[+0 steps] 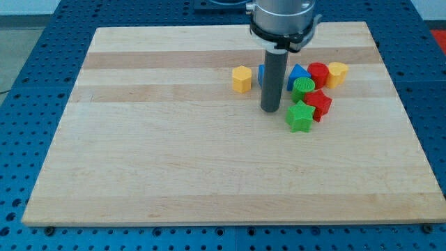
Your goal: Push the green star to the right and slightly up
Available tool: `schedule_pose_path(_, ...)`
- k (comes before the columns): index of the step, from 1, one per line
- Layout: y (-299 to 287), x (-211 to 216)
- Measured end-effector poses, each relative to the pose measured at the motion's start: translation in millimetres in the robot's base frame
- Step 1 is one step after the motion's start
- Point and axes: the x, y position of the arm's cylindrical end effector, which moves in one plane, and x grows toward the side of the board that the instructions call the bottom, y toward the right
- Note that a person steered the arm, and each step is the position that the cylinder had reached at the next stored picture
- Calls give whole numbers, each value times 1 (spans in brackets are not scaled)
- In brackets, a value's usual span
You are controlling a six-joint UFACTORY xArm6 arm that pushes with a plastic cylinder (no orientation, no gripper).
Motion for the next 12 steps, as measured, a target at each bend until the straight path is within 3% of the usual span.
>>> schedule_pose_path(2, 6, 57)
schedule_pose_path(3, 1, 51)
schedule_pose_path(5, 7, -2)
schedule_pose_path(6, 28, -3)
schedule_pose_path(8, 56, 25)
schedule_pose_path(10, 31, 38)
schedule_pose_path(12, 28, 93)
